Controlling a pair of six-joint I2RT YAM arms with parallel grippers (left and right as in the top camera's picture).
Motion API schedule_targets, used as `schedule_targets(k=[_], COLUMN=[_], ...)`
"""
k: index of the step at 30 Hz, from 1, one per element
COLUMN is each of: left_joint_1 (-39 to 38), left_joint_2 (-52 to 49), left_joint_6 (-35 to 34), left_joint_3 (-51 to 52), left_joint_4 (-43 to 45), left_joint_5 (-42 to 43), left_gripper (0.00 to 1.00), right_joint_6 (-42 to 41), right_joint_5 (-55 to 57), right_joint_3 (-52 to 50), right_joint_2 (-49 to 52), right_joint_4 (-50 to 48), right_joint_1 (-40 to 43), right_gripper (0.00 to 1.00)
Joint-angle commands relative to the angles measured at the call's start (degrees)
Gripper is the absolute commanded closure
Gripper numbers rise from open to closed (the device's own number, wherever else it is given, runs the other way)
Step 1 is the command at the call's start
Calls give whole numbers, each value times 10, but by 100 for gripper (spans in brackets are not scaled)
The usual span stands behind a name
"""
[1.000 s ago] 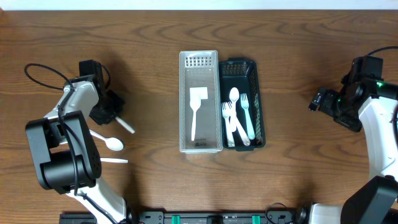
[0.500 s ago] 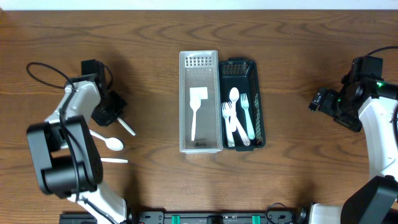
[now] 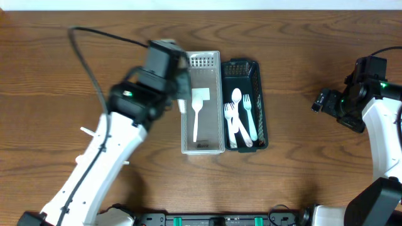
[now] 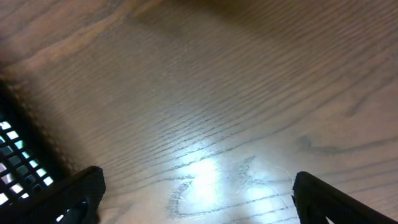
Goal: Pack container
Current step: 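Carry the spoon with left gripper into the clear basket, release, then move left gripper down to another white spoon and grasp it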
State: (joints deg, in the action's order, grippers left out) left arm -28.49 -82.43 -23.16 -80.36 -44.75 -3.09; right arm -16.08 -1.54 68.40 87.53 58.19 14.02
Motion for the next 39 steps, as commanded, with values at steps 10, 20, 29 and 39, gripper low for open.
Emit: schedule_targets(k=[10,20,29,39], left_joint_1=[-92,-86,-11,304], left_joint_2=[-200,-197,-39,87], left_joint_6=[0,19,-33,-296], left_joint_3=[6,3,-2,16], left_joint_4=[7,7,-50,-230], left_joint_5=[-10,-10,-61,-70], left_gripper=[94,46,41,8], right_joint_6=[3,3,20,31], right_joint_5=[-17,-17,-17,-17], right_joint_3=[-2,-2,-2,-2], right_joint_2=[-2,-2,-2,-2], right_joint_4=[-1,1,-2,9], right_joint_1=[2,2,2,2], right_gripper=[1,1,1,1])
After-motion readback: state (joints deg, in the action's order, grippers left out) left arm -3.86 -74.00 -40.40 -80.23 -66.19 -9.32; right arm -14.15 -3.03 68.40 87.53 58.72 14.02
